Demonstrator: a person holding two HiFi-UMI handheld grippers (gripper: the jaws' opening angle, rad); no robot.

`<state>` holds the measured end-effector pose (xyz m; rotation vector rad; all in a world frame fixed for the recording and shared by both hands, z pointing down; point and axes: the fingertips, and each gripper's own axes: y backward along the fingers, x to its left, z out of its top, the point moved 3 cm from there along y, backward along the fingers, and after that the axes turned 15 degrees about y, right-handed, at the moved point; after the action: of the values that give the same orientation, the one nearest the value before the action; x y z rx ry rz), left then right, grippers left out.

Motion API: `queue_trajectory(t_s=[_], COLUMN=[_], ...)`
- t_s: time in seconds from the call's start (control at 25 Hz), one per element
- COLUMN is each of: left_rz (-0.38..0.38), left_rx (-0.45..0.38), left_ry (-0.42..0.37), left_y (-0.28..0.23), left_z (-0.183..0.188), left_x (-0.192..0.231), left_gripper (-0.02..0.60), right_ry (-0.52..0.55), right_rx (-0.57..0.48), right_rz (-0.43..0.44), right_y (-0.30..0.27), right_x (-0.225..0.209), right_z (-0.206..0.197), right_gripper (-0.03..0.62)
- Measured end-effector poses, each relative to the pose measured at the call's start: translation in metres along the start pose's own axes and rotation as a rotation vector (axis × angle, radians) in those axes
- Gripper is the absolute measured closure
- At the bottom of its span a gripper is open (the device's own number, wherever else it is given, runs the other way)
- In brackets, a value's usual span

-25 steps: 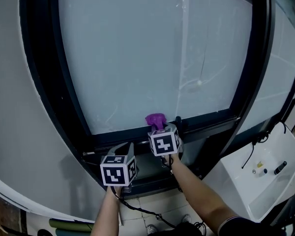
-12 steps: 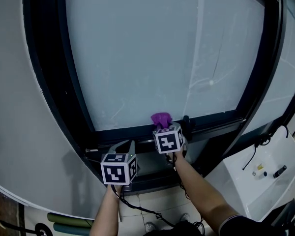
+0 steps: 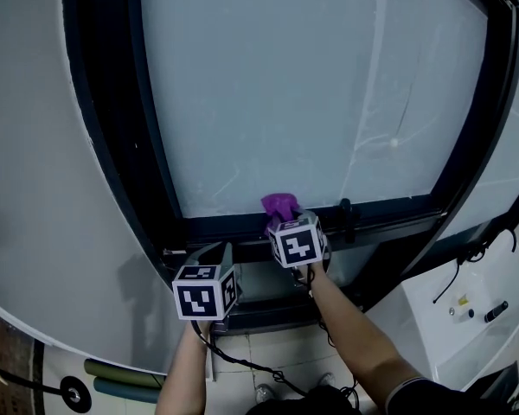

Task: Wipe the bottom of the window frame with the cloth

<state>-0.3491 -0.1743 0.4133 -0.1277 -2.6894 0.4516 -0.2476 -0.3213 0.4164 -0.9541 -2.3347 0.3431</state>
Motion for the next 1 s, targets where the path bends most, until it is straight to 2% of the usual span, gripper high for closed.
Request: queue_trajectory(t_s=[0.48, 1.0], left_rz=[0.124, 0.189], left_rx=[-0.029, -0.062], left_ry=[0.044, 0.086], left_y=[0.034, 0.064], left_z=[0.001, 0.002], left_x=[0.045, 0.073], left_gripper=[0.578, 0.577], right_ry=[0.086, 0.105], right_rx=[-0.053, -0.088], right_rz=[0.132, 0.245], right_y=[-0.009, -0.022], right_x=[0.067, 0.125], right_z=[0.042, 0.081], right_gripper=[0.499, 0.499])
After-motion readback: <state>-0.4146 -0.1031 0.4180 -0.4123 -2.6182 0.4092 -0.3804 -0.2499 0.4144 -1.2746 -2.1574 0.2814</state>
